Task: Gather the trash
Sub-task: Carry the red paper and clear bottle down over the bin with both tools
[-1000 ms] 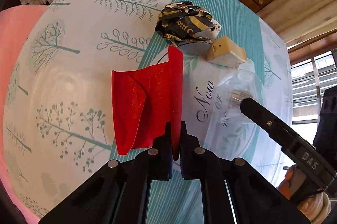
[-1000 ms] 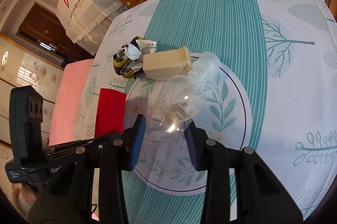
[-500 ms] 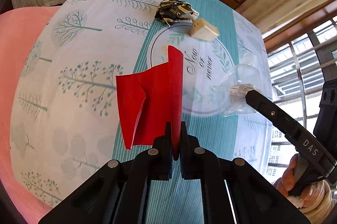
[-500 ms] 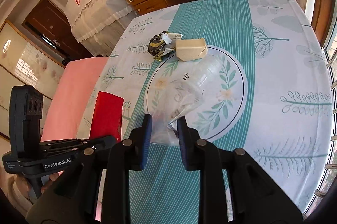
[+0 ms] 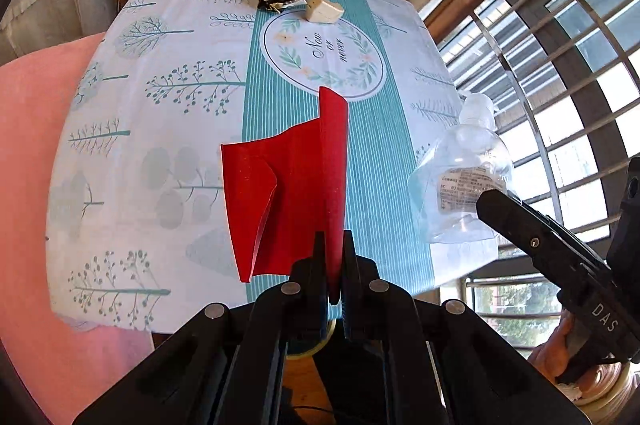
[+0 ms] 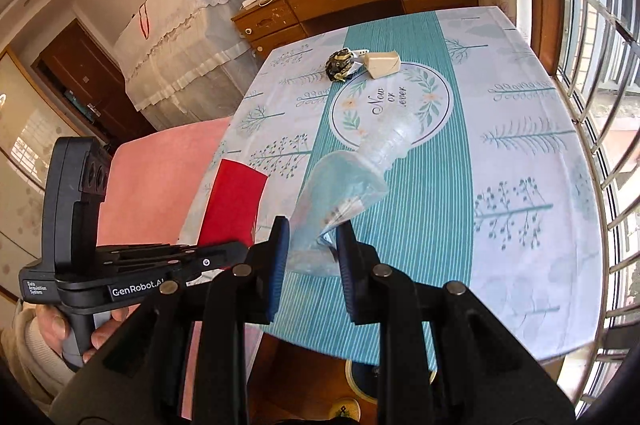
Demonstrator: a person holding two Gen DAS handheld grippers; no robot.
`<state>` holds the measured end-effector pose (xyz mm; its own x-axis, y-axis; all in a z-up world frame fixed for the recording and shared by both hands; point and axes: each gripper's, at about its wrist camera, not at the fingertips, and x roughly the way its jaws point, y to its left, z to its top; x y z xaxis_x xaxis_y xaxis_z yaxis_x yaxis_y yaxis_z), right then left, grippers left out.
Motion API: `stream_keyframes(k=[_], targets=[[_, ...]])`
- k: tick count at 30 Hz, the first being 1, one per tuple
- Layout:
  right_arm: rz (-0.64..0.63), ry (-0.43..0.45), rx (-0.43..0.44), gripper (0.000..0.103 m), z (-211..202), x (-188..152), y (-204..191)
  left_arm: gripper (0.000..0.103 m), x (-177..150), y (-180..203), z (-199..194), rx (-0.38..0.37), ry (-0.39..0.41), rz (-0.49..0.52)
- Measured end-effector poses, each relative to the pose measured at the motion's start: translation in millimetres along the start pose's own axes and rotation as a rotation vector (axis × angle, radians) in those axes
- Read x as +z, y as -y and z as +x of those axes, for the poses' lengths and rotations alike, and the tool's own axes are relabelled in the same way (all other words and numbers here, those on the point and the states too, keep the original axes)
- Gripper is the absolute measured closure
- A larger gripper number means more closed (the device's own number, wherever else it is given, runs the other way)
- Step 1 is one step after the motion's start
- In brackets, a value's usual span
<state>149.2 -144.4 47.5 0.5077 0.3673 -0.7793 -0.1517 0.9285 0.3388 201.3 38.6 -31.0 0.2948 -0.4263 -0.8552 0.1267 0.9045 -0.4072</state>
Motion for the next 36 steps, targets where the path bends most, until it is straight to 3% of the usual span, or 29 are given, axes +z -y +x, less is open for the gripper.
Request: stream_keyframes(k=[10,19,27,36], targets=[[-0.005,-0.05,-0.057,0.082,-47,-110,-66,0.099,-101,-1,-41,-0.034,-0.062,0.112],[0.032,-0.157,-0.111,0.082,-47,-176,-59,0.099,-162,13,-31,0.008,-0.091,0.182],[0.143,-0.253,-0.126,0.082,-4,-237,0,0.099,-219,17,32,0.057,-0.162,0.198],[0.17,-0.323,-0.131,0.082,77,-318,79,0.099,-274,2,153,0.127,-0.185,0.182]])
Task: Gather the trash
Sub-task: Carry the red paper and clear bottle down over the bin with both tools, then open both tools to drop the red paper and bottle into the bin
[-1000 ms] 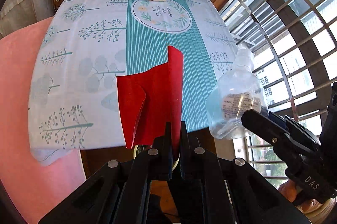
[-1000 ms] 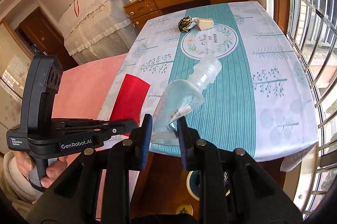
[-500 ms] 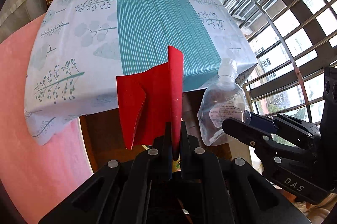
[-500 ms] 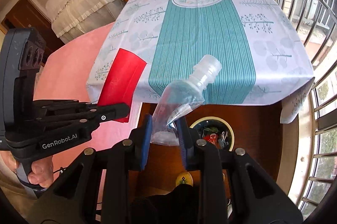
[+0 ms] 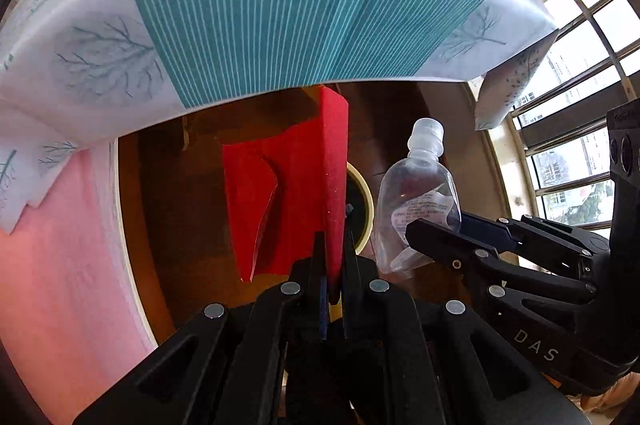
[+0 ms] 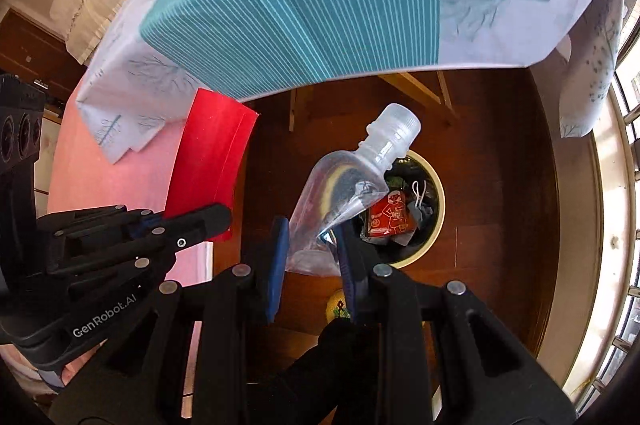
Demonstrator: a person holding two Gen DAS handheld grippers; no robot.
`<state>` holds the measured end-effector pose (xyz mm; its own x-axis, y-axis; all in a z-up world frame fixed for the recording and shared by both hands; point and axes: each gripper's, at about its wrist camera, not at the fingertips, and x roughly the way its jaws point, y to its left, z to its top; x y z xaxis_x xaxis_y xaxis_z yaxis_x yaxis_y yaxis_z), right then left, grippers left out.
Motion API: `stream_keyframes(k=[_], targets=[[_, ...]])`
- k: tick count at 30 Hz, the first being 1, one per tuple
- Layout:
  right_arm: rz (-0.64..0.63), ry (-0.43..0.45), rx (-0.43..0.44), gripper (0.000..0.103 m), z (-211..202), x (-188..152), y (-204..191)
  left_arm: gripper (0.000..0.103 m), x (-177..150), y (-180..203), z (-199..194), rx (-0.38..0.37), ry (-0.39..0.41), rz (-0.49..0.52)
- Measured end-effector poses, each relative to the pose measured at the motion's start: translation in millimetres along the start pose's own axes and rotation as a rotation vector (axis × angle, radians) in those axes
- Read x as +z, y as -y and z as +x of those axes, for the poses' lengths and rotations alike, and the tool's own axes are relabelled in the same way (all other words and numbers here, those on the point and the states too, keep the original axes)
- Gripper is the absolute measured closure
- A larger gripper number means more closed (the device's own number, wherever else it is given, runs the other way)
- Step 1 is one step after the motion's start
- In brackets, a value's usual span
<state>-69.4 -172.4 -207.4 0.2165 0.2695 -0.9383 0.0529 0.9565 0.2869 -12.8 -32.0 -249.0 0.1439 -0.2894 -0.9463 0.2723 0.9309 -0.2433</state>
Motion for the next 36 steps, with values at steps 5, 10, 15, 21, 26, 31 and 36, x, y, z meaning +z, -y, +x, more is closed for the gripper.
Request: stream_keyframes(k=[5,10,15,21,26,31,36], targets=[[-0.021,-0.027,-0.025,0.082,62,-14,33,0.098,-5,-15,71,0.024,-0.006,-0.028],[-0.023,-0.038,-0.042,0.082,113,-21,55,0.098,-3,-33,136,0.022,-0.034,-0.051],[-0.027,-0.038,-0.042,0.081,147,-28,65,0.088,-4,-41,182,0.036,-0.06,-0.046],[-0.025,-0.016,-0.063,0.079,166,-25,75,0.035,-5,-48,204,0.063,-0.051,-0.067],[-0.025,-0.009,-0.099,0.061,167,-23,76,0.033,0,-66,210,0.09,-0.072,-0.097],[-0.022,-0.003,-0.113,0.055,165,-17,75,0.033,2,-73,206,0.109,-0.061,-0.099],[-0.005,-0.001,-0.12,0.055,157,-13,72,0.033,0,-70,190,0.113,-0.056,-0.109]])
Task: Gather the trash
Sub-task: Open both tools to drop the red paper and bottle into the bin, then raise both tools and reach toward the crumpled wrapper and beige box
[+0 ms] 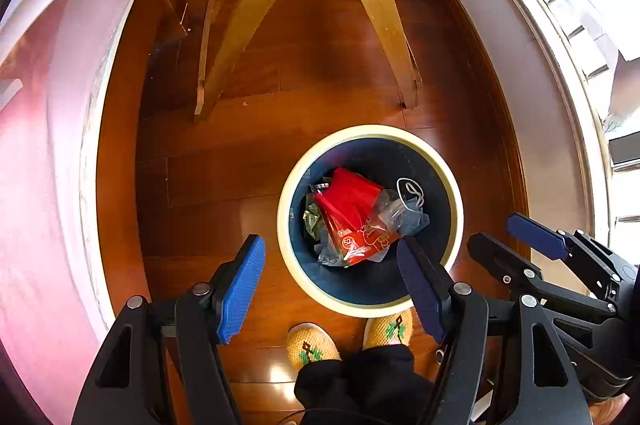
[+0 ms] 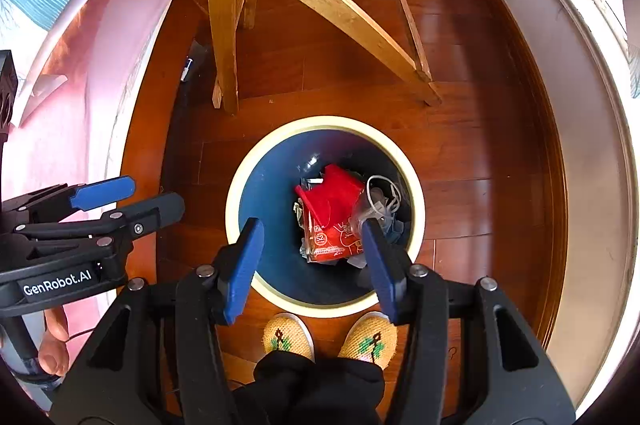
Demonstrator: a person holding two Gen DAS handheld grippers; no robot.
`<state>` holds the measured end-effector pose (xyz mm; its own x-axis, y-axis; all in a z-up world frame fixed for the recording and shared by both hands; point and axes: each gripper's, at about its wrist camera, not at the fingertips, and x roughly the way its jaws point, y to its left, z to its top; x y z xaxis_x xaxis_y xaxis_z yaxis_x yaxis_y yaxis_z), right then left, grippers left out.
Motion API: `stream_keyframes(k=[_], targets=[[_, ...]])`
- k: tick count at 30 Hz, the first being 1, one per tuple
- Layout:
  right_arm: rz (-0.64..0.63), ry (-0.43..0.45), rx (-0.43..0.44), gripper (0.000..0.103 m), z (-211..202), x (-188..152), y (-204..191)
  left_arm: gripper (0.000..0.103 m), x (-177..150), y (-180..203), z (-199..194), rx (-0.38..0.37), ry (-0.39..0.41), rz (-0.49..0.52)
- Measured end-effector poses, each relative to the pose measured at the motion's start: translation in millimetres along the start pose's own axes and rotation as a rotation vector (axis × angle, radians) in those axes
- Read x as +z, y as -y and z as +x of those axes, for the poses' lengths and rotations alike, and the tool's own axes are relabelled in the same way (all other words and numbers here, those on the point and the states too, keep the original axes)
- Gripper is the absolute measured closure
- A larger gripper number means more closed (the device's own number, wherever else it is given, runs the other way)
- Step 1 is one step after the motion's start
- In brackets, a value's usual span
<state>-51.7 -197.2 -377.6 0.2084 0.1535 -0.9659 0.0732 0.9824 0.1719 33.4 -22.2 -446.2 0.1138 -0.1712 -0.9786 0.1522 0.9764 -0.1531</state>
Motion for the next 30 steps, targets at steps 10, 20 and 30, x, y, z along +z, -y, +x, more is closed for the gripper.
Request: stream_keyframes(k=[10,20,30], targets=[[0.04,0.002,-0.029,0.055,-25,5,-1,0.033,0,1,-37,0.03,0.023,0.006],[0.048,-0.003,-0.036,0.055,-78,8,-16,0.033,-5,11,-100,0.004,0.026,0.008],[0.063,0.034,-0.016,0.055,-177,27,-33,0.033,-5,32,-220,0.024,0.109,0.023]])
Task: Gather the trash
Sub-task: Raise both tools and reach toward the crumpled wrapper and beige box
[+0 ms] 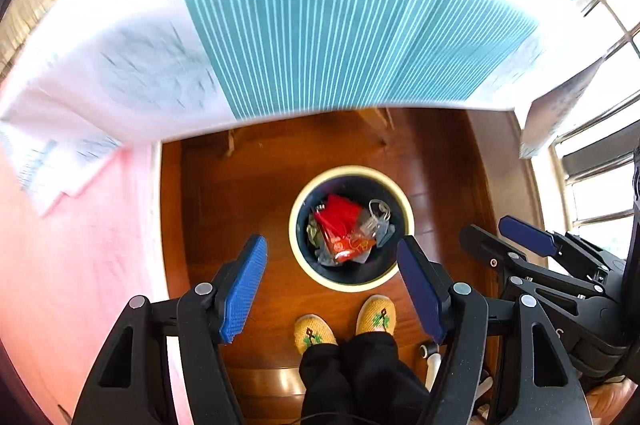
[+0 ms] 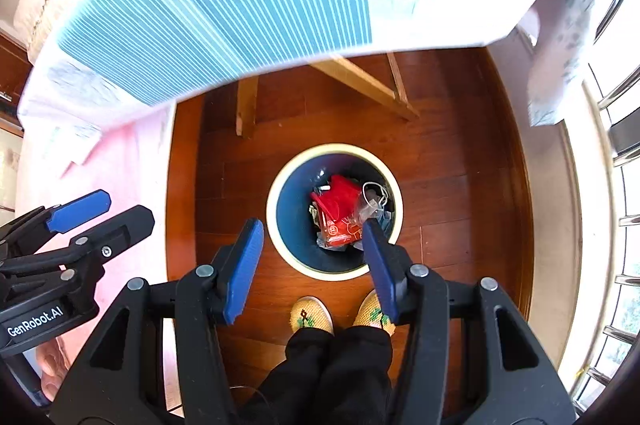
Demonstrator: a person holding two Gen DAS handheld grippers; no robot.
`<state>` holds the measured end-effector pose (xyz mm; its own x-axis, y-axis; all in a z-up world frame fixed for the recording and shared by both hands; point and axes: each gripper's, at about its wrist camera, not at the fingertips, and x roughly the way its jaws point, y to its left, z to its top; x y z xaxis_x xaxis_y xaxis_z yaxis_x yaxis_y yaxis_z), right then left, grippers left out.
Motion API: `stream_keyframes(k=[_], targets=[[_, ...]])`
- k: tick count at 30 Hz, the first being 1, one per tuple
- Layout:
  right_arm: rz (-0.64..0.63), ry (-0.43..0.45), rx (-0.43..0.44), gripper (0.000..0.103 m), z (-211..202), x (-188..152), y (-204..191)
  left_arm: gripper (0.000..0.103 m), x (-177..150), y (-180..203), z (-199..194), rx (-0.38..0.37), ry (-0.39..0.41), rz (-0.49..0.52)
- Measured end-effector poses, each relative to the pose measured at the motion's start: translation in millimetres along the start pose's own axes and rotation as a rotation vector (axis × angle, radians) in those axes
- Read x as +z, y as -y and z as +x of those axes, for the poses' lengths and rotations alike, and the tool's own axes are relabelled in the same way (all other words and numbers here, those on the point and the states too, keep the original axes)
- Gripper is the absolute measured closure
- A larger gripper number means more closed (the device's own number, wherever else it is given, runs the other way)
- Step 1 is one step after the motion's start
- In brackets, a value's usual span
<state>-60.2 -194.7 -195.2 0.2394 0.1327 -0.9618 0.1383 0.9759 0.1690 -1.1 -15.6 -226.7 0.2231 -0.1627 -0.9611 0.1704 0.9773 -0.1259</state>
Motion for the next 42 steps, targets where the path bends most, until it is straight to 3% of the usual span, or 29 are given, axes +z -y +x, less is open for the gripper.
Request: stream_keyframes(k=[8,16,25,32,42], targets=[[-0.049,0.064,0.011,0.055,-99,27,-23,0.033,24,5,-118,-0.033,0.117,-0.051],[-0.117,0.2,0.061,0.055,-195,63,-41,0.033,45,17,-226,-0.055,0.274,-0.04],[-0.196,0.331,0.131,0.055,-271,106,-58,0.033,79,19,-308,0.014,0.413,-0.063],[-0.251,0.361,0.152,0.055,-286,145,-64,0.033,116,16,-327,0.059,0.44,-0.129],[-0.229,0.36,0.147,0.055,-256,212,-65,0.033,187,-5,-296,0.081,0.424,-0.112]])
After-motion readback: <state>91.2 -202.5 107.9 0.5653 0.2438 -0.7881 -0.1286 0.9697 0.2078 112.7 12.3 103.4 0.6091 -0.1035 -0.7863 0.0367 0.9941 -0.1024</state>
